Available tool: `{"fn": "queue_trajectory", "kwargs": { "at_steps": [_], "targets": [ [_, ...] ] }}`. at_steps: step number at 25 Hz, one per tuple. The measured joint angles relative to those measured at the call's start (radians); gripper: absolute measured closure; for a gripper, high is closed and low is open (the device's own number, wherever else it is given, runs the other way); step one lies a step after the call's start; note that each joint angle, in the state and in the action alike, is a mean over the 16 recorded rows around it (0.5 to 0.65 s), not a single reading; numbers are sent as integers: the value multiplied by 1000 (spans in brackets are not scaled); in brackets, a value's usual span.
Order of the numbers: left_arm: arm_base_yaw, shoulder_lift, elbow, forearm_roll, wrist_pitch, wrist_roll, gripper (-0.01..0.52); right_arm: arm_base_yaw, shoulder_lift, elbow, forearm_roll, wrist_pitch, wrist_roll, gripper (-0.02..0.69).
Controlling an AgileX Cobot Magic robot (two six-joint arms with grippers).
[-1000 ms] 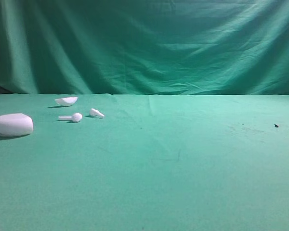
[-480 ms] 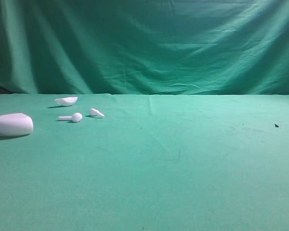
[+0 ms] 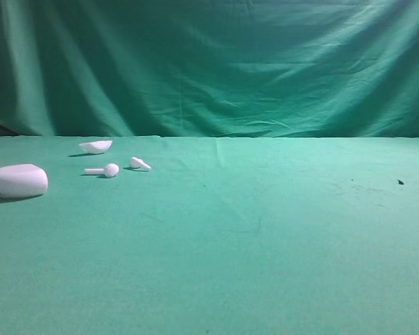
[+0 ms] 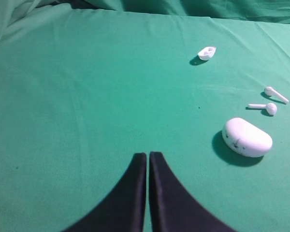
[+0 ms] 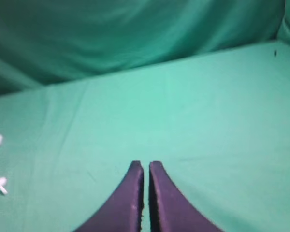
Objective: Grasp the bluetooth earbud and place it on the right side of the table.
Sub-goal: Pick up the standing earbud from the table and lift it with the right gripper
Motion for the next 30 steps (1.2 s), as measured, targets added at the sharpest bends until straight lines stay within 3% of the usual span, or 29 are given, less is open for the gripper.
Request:
{"fn": "queue_trajectory", "kwargs": {
  "at_steps": [7,16,30],
  "targets": [
    [0,0,0,0,0,0,514,212,415,-359,-4,219,-76,665],
    [0,0,0,0,0,0,514,396,813,-725,-14,301,-82,652],
    [0,0,0,0,0,0,514,439,1137,-1078,-30,338,-62,408]
  ]
}}
